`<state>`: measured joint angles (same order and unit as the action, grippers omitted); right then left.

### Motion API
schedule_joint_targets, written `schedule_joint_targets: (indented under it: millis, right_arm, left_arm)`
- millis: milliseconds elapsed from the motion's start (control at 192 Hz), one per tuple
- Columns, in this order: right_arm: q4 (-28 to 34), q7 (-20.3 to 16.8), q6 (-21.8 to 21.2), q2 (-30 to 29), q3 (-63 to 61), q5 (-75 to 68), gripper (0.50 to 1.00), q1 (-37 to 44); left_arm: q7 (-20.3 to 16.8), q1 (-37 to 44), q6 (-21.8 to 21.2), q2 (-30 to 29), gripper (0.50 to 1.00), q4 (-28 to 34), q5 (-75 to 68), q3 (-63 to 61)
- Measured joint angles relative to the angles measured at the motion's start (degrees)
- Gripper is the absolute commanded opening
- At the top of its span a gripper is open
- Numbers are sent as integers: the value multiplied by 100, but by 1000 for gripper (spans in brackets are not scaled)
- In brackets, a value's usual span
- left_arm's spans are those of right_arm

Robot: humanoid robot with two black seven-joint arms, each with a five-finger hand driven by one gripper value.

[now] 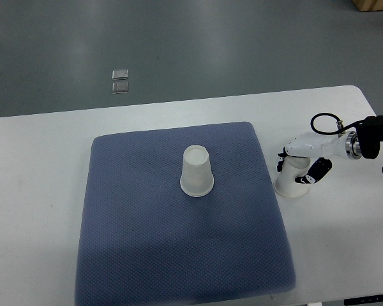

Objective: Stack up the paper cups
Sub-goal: 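Lift the held cup with the right hand off the table, then move the held cup over the upside-down cup and lower it on top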

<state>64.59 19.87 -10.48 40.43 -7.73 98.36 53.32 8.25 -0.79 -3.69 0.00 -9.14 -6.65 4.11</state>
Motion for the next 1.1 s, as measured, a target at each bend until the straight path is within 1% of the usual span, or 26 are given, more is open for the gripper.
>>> schedule_joint_targets:
  millis: [224,365,542,704,866,1101]
  right_arm:
    - [-8,9,0,25,-3,-20,607,110]
    - [3,22,-9,83,-11,-54,607,351]
    - [92,39,-119,146,-20,-103,607,813]
    - [198,58,-338,163,-20,-191,607,1391]
    - [368,148,-666,139,-29,-311,607,1909]
    - [753,174,-1096,-22,-34,-846,607,2530]
  left_arm:
    - [0,0,0,0,1000,0,0,0]
    - [0,0,0,0,1000,0,0,-2]
    - [1,0,0,0,1000,0,0,-2]
    - [3,0,0,0,1000,0,0,-1]
    - [3,0,0,0,1000,0,0,0]
    - [3,0,0,0,1000,0,0,0]
